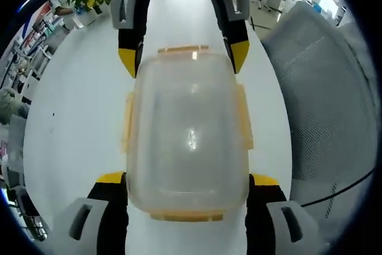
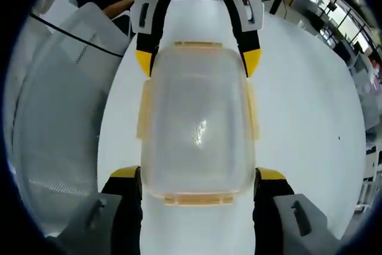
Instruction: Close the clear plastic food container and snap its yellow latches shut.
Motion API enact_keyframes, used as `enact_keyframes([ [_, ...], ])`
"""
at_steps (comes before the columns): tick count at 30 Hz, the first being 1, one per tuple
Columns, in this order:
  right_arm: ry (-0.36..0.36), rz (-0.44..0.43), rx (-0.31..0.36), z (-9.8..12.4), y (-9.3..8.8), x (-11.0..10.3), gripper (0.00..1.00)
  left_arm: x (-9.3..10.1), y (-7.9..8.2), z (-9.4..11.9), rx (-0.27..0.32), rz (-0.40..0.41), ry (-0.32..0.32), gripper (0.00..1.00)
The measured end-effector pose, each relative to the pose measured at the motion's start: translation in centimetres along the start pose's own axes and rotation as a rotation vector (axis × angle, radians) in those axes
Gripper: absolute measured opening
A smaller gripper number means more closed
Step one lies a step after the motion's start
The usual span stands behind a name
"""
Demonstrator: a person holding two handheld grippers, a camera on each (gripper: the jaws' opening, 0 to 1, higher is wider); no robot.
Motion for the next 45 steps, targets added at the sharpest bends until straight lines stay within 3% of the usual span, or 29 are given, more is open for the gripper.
enact_keyframes([
  [22,-0.017,-0.083,0.019,0.2,-0.7,1.1,0.73,-1.6,0.1,-0.7,0.023,-0.004,-0.030,0.80],
  [37,-0.017,-0.092,0.006,0.8,-1.6,5.3,0.73,-5.6,0.6,-1.9,0.021,0.025,-0.046,0.81],
  [45,-0.003,-0.144,0.050,0.9,-2.1,8.5,0.73,-8.3,0.3,-2.4,0.017,0.036,-0.049,0.81],
])
Point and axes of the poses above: the point that each gripper's makers call its tool centre point, and the gripper's own axes: z roughly backward along the fingers, x roughly to its right, y roughly out of its top, the point moved 6 cm from there along z, roughly backward along the fingers, and after that the axes turned 5 degrees about y, right-handed, at the moved point
